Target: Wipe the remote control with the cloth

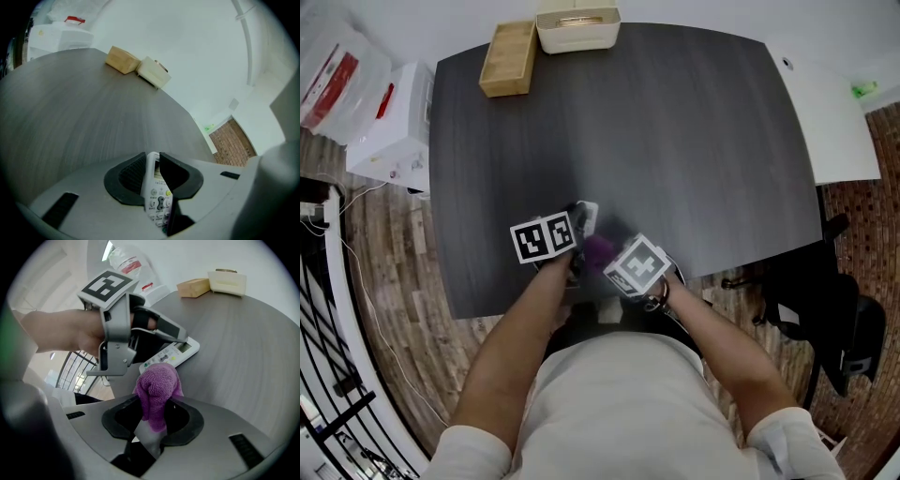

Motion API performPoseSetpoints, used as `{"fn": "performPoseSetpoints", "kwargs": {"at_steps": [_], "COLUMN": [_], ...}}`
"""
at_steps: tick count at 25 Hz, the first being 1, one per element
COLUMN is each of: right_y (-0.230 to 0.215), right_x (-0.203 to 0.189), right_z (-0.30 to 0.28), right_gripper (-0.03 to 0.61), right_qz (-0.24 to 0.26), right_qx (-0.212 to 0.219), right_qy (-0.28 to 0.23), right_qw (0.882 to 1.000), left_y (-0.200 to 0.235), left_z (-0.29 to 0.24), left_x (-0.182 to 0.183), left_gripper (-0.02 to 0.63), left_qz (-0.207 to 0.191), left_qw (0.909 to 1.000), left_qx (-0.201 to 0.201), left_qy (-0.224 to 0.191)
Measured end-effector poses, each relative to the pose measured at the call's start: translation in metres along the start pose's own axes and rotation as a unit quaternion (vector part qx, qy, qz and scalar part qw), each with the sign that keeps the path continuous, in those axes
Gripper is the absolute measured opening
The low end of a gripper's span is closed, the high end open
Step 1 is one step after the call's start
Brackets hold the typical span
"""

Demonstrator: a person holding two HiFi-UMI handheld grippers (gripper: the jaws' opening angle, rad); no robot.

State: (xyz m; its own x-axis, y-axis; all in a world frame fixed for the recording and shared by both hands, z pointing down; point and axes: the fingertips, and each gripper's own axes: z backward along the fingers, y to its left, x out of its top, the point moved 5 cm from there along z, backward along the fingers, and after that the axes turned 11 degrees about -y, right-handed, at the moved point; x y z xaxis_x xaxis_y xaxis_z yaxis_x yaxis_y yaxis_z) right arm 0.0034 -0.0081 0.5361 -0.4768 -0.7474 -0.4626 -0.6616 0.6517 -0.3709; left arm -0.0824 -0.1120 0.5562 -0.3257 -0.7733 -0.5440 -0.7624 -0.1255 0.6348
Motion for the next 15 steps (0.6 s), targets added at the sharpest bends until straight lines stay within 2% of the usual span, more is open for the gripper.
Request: {"fn": "performPoseSetpoints", "kwargs": {"at_steps": [3, 6, 8, 11, 13, 14, 15], "right_y": [0.020, 0.041, 0.053, 0.057, 0.053, 0.049, 0.046], "right_x": [-0.015, -0.027, -0.031, -0.033, -0.033, -0.033, -0.032], "right_z": [0.000, 0.001, 0.003, 0.010, 0.016, 0.020, 0.024], "right_gripper": [0.121, 0.121, 0.121, 0.121, 0.121, 0.121, 0.121], "right_qz": [0.014, 0.031, 0.047, 0.065, 0.061, 0.055, 0.048], "right_qx": [0.030, 0.069, 0.092, 0.097, 0.090, 0.086, 0.080], "right_qy": [0.014, 0.024, 0.026, 0.017, 0.004, -0.003, -0.012], "right_qw": [0.999, 0.997, 0.994, 0.993, 0.994, 0.995, 0.996], "left_y": [-0.001, -0.005, -0.007, -0.012, -0.019, -0.023, -0.028], "left_z": [0.000, -0.001, -0.001, 0.005, 0.013, 0.018, 0.023], "left_x": [0.000, -0.003, -0.003, 0.007, 0.021, 0.029, 0.035], "left_gripper": [0.087, 0.087, 0.087, 0.087, 0.087, 0.087, 0.089], "left_qz": [-0.006, -0.029, -0.061, -0.124, -0.194, -0.244, -0.304], "left_qw": [1.0000, 0.9990, 0.9964, 0.9875, 0.9721, 0.9576, 0.9359], "left_qx": [-0.003, -0.025, -0.043, -0.080, -0.120, -0.143, -0.167], "left_qy": [0.001, 0.021, 0.040, 0.055, 0.054, 0.055, 0.058]}}
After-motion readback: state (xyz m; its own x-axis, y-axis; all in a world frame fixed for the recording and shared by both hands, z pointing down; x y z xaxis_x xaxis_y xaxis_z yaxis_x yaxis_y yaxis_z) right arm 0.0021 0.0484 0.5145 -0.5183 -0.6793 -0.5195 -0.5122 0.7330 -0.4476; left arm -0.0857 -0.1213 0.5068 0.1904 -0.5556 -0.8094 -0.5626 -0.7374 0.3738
